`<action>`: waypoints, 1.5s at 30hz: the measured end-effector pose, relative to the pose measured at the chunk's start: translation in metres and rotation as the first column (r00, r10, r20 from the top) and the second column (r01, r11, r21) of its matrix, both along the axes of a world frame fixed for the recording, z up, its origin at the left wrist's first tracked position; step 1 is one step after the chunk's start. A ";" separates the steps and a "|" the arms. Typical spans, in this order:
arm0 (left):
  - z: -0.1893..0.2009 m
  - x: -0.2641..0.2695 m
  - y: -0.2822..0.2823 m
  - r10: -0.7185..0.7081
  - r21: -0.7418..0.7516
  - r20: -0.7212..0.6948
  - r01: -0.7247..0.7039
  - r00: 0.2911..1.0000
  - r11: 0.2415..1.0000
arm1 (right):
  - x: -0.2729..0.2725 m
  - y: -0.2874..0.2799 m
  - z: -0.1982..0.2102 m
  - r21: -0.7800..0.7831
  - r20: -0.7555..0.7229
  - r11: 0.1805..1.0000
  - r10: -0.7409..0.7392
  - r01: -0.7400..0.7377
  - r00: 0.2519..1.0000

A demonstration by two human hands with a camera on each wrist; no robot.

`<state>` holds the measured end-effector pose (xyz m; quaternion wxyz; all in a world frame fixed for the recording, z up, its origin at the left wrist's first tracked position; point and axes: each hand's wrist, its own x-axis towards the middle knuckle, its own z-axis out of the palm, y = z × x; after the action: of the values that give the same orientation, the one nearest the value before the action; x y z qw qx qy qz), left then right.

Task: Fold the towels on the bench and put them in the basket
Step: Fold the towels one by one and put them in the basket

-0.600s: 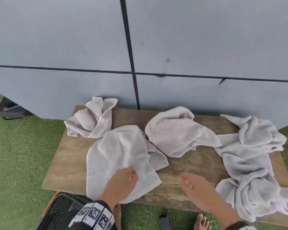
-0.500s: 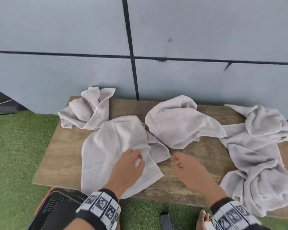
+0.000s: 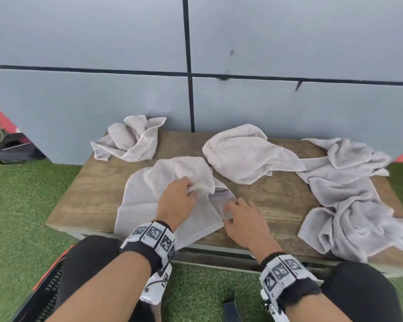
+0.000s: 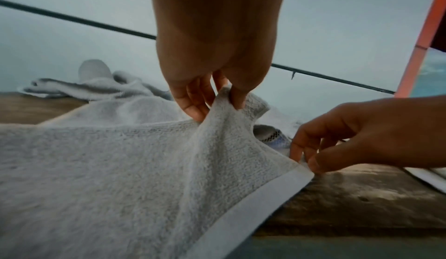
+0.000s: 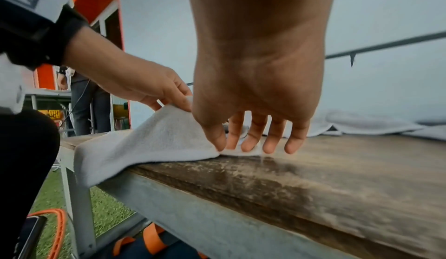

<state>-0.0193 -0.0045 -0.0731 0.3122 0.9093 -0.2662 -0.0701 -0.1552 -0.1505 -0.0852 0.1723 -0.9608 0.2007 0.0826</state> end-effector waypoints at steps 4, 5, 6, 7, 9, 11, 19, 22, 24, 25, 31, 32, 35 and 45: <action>0.016 -0.021 0.001 -0.095 -0.135 -0.085 0.083 0.992 0.987 | -0.020 -0.001 0.012 0.137 -0.093 0.989 -0.049 0.061 0.995; 0.020 -0.027 0.000 -0.118 -0.163 -0.112 0.099 0.987 0.982 | -0.024 0.000 0.015 0.196 -0.086 0.976 -0.076 0.092 0.993; 0.025 -0.032 -0.001 -0.137 -0.196 -0.135 0.109 0.981 0.974 | -0.028 0.000 0.017 0.269 -0.055 0.956 -0.108 0.119 0.993; 0.029 -0.037 -0.003 -0.146 -0.233 -0.149 0.109 0.978 0.966 | -0.031 0.001 0.019 0.352 -0.012 0.925 -0.148 0.142 0.989; 0.038 -0.048 -0.006 -0.163 -0.309 -0.165 0.106 0.973 0.945 | -0.038 0.005 0.026 0.471 0.070 0.867 -0.220 0.162 0.973; 0.048 -0.058 -0.007 -0.201 -0.363 -0.160 0.132 0.966 0.922 | -0.043 0.007 0.032 0.503 0.140 0.843 -0.295 0.189 0.945; 0.071 -0.072 -0.001 -0.292 -0.476 -0.199 0.168 0.936 0.863 | -0.059 0.011 0.054 0.520 0.383 0.835 -0.418 0.182 0.824; 0.074 -0.075 0.004 -0.322 -0.532 -0.217 0.166 0.921 0.831 | -0.063 0.016 0.063 0.565 0.414 0.810 -0.444 0.158 0.794; 0.078 -0.077 0.008 -0.333 -0.553 -0.226 0.161 0.915 0.818 | -0.063 0.017 0.071 0.573 0.423 0.807 -0.441 0.143 0.792; 0.080 -0.077 0.011 -0.340 -0.559 -0.232 0.161 0.911 0.813 | -0.063 0.017 0.075 0.563 0.412 0.815 -0.423 0.140 0.807; 0.084 -0.080 0.016 -0.306 -0.592 -0.223 0.121 0.926 0.797 | -0.061 0.024 0.088 0.570 0.371 0.813 -0.386 0.121 0.845; 0.084 -0.082 0.013 -0.263 -0.596 -0.203 0.094 0.943 0.797 | -0.060 0.025 0.086 0.594 0.383 0.796 -0.402 0.112 0.831; 0.079 -0.086 0.004 -0.162 -0.615 -0.175 0.021 0.971 0.788 | -0.058 0.031 0.082 0.637 0.396 0.766 -0.428 0.093 0.813; 0.071 -0.086 -0.006 -0.270 -0.437 -0.289 0.124 0.918 0.891 | -0.040 0.001 0.096 0.885 0.288 0.454 -0.710 0.106 0.642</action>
<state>-0.1054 -0.0100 -0.0017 0.5286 0.7648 -0.3085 -0.2013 -0.1953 -0.1491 0.0112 0.6590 -0.6513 0.3124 -0.2096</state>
